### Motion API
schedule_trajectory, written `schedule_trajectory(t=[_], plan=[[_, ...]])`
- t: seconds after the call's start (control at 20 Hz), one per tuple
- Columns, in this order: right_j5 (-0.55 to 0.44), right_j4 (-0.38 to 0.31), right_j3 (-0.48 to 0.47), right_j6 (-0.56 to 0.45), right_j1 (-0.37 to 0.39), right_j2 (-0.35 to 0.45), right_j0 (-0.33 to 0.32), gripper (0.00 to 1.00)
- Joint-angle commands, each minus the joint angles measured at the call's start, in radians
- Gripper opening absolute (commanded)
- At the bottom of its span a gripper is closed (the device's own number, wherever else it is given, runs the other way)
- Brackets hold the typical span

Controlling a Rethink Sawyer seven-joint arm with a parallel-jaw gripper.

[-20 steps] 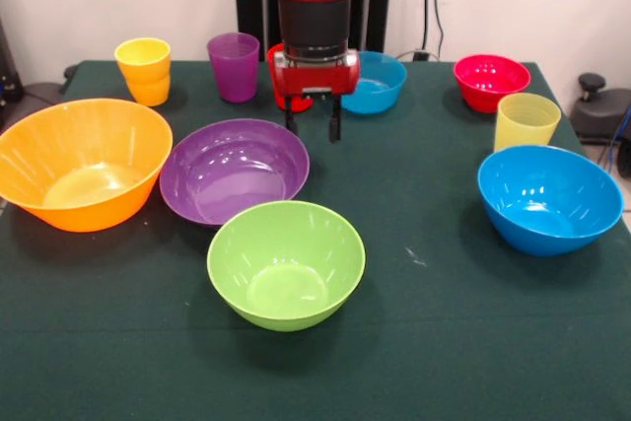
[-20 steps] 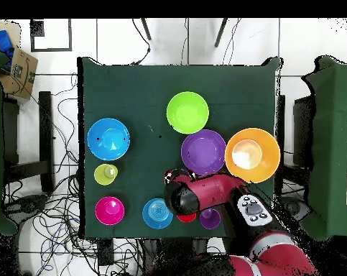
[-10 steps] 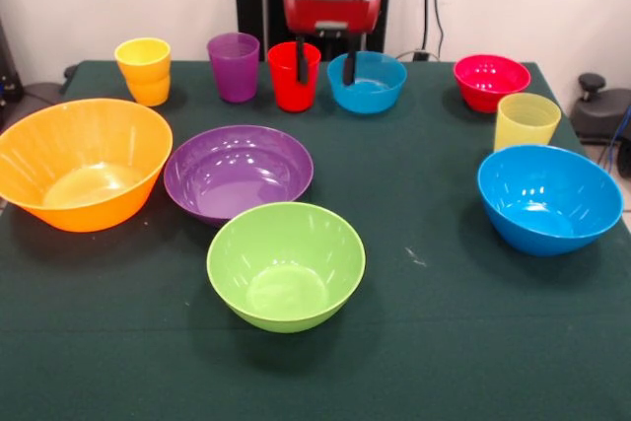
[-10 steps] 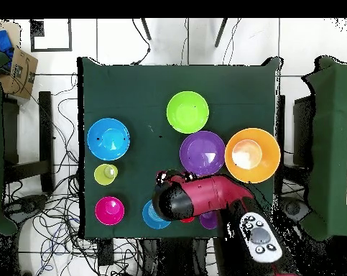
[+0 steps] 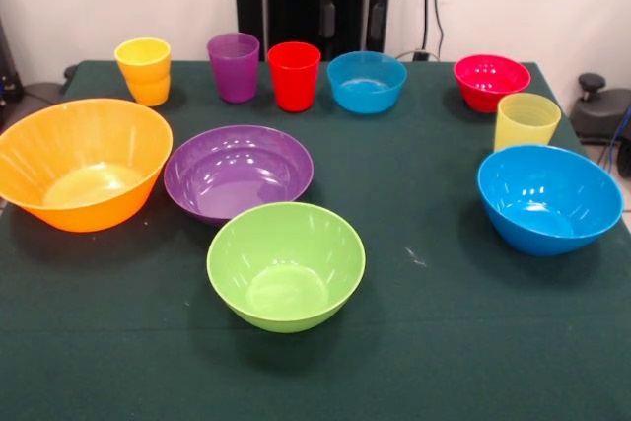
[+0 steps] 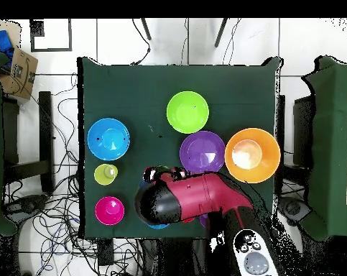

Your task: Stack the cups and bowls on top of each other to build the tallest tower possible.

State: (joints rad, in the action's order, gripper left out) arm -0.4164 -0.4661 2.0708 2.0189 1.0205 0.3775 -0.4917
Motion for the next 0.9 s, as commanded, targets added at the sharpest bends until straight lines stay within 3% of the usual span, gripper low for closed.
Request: schedule_trajectory(t=[0.05,0.25,0.5,0.9], plan=[[-0.053,-0.040,0.040,-0.087,-0.049,0.076,0.003,1.00],[-0.021,-0.078,0.032,-0.075,-0.071,0.059,0.004,1.00],[0.082,-0.224,-0.095,-0.017,-0.211,-0.041,0.068,1.00],[0.133,-0.316,-0.168,-0.009,-0.300,-0.059,0.048,1.00]])
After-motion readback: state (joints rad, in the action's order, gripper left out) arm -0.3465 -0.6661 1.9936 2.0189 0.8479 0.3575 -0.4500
